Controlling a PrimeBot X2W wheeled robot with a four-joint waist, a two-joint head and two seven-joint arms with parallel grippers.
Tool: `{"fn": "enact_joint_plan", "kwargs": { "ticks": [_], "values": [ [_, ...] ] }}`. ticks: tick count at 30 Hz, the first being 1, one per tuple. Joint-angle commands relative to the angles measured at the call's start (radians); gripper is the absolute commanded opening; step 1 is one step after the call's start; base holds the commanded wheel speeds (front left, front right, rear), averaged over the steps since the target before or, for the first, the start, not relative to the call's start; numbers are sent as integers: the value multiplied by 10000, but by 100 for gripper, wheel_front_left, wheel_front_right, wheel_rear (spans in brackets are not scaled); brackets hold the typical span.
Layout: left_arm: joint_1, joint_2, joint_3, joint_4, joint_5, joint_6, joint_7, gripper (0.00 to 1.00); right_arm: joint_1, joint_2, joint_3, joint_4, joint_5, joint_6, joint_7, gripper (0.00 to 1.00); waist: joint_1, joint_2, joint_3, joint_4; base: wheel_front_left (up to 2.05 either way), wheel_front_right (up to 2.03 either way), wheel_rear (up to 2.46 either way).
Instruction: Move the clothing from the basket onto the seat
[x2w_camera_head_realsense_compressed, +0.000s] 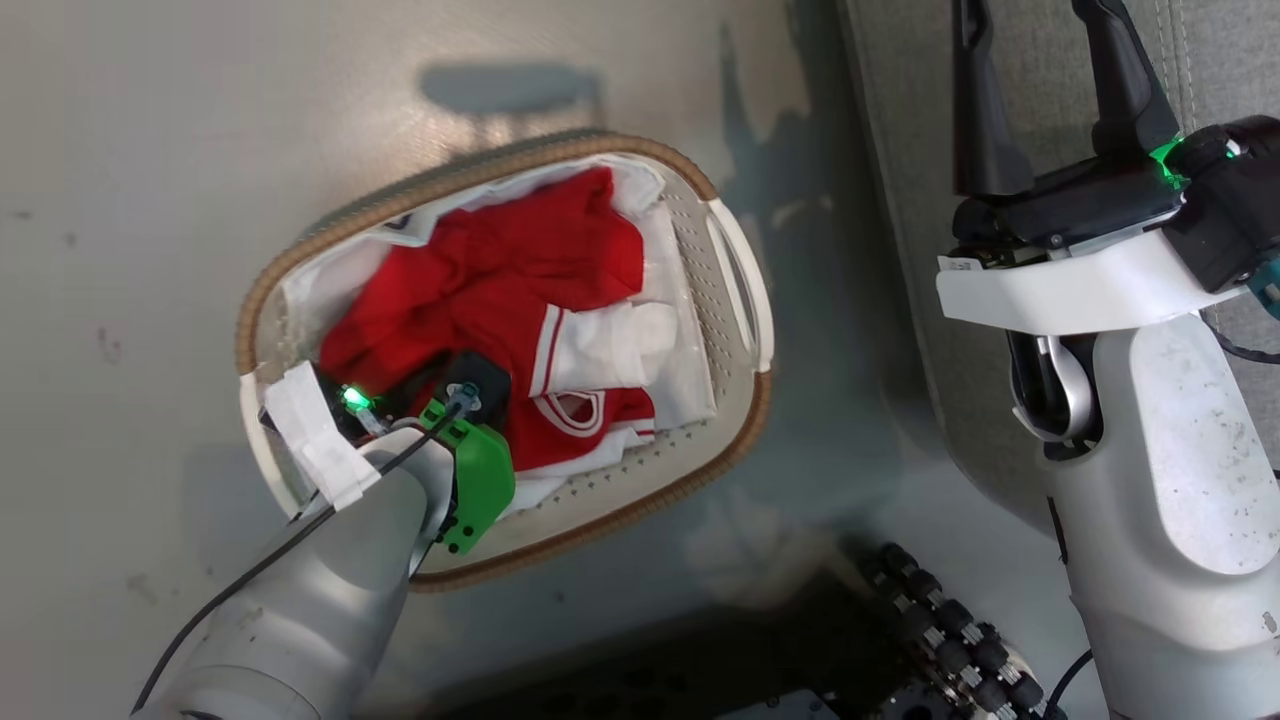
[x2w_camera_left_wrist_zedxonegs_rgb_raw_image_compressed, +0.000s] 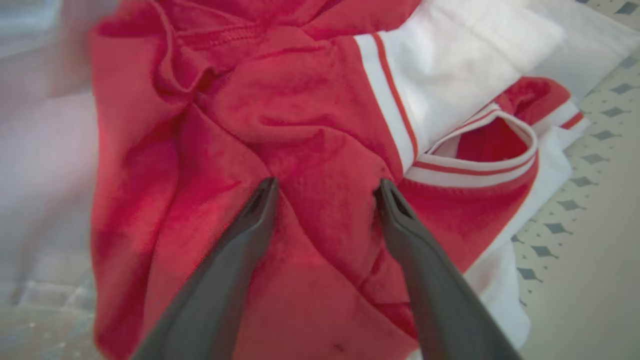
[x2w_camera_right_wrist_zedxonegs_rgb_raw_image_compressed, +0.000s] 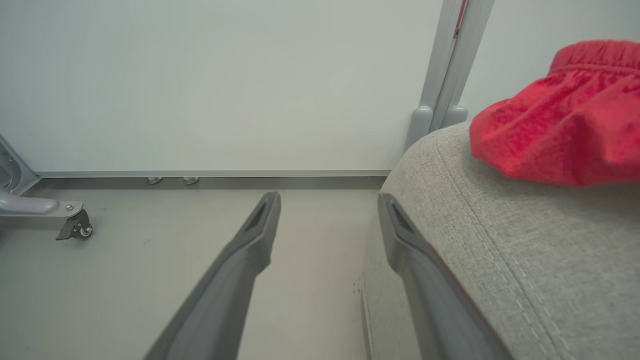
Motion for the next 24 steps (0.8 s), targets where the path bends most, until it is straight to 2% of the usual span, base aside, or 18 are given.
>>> {"fn": "enact_joint_plan", "kwargs": {
  "ticks": [1,2,3,5,7,8,17,24],
  "values": [
    [-158,161,15,119,-66,59,92,100,-132,-18,21,-41,67,-14,-45,100,-1,105,514,-436,0,0,0],
    [-204,168,32,147,-91,101,146,100,-136,-19,35,-35,63,-14,-45,100,-1,105,540,-443,0,0,0],
    [-239,168,41,164,-121,120,159,92,-144,-21,39,-27,71,-14,-45,100,-1,105,555,-447,0,0,0],
    [-292,169,36,202,-161,150,198,40,-158,-21,58,3,89,-14,-45,100,-1,105,564,-446,0,0,0],
    [-272,163,14,245,-200,139,218,7,-165,-21,72,38,104,-14,-45,100,-1,105,543,-435,0,0,0],
    [-253,154,1,263,-212,122,214,0,-156,-21,74,61,97,-14,-45,100,-1,105,516,-422,0,0,0],
    [-46,-14,-174,213,-300,38,-383,0,-66,-24,31,320,-122,-14,-45,100,-1,105,-15,-239,0,0,0],
    [391,-114,-213,-581,-514,-149,-908,0,411,-25,-118,727,-512,-14,-45,100,-1,105,-1177,184,0,0,0]
  ]
}}
